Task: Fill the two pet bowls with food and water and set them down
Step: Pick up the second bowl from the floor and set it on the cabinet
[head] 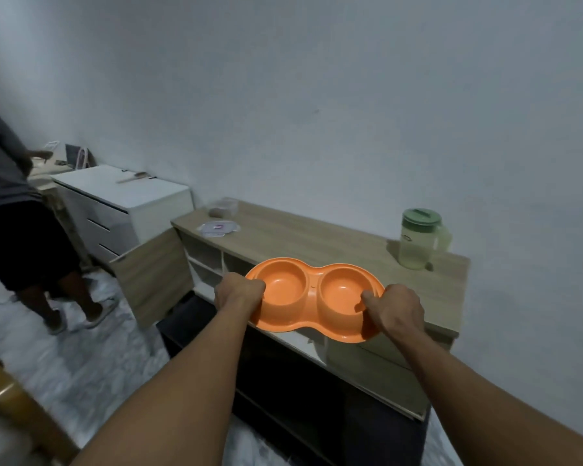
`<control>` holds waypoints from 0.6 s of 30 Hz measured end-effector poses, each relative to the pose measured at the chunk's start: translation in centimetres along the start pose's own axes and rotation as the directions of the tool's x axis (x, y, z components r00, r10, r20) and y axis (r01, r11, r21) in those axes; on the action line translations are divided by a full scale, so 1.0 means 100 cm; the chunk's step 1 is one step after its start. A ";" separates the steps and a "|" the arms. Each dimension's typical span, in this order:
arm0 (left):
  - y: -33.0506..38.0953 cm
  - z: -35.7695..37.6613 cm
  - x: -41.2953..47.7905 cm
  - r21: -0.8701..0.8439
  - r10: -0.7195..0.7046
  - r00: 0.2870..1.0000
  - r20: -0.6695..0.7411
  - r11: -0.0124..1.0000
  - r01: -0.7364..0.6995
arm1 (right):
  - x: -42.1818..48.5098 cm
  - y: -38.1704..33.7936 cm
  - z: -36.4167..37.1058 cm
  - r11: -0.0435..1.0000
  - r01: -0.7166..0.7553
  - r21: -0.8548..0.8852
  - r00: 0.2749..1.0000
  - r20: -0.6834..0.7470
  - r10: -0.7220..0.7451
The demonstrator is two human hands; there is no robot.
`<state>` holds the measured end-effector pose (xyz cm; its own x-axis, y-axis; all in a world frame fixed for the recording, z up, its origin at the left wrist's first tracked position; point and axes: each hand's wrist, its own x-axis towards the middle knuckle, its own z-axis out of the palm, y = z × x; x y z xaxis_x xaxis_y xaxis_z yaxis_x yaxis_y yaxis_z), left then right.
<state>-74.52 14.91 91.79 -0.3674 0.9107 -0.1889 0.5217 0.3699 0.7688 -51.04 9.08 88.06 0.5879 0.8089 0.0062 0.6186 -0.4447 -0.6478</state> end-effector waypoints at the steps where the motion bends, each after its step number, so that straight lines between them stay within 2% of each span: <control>1: -0.001 -0.007 0.021 -0.006 -0.014 1.000 -0.005 1.000 0.014 | 0.010 -0.016 0.015 1.000 0.005 -0.002 1.000 0.004 -0.005; 7: 0.007 -0.016 0.142 -0.060 -0.060 0.998 -0.035 0.997 0.058 | 0.079 -0.091 0.094 1.000 0.011 0.009 1.000 0.009 -0.011; 15: 0.058 -0.011 0.308 -0.092 -0.031 0.999 -0.026 0.995 0.028 | 0.213 -0.192 0.191 0.999 -0.003 0.043 1.000 -0.021 0.004; 18: 0.075 -0.010 0.360 -0.048 -0.002 1.000 -0.004 0.999 0.002 | 0.250 -0.220 0.213 0.999 -0.025 0.023 0.999 -0.027 0.025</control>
<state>-84.58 50.30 91.39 -0.3715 0.9091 -0.1884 0.4830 0.3626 0.7970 -61.05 47.27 86.18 0.6172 0.7867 0.0104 0.5917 -0.4554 -0.6651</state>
